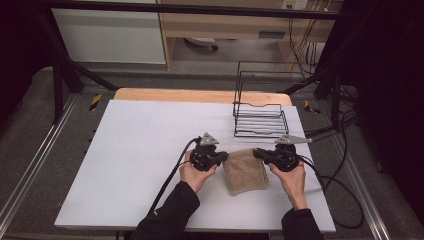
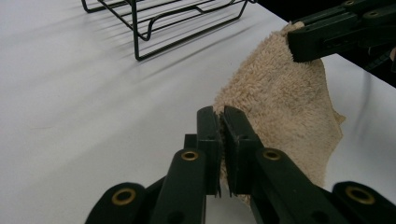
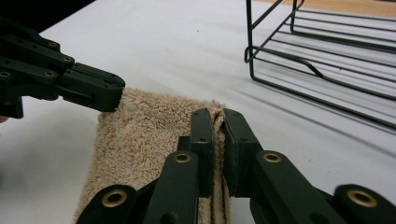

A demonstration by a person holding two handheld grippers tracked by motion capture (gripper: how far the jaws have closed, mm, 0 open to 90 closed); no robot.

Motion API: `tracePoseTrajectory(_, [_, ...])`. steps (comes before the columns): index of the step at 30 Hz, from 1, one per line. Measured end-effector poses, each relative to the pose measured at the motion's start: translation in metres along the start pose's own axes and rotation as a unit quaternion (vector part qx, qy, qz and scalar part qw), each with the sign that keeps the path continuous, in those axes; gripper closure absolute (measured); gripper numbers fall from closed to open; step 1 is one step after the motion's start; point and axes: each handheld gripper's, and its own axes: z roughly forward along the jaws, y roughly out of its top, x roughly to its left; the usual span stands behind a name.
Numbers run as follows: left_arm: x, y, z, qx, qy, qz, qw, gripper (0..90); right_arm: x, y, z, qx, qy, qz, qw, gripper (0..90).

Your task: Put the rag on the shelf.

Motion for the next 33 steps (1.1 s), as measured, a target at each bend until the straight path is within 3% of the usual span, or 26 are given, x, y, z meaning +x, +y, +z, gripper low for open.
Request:
tracePoseTrajectory(18, [-0.011, 0.022, -0.017, -0.027, 0.0, 0.031, 0.9992, 85.7, 0.008, 0.011, -0.021, -0.044, -0.018, -0.012, 0.9988, 83.8])
tracePoseTrajectory(33, [-0.016, 0.04, -0.026, -0.049, 0.0, 0.046, 0.9977, 85.7, 0.013, 0.02, -0.039, -0.091, -0.029, -0.018, 0.9953, 83.9])
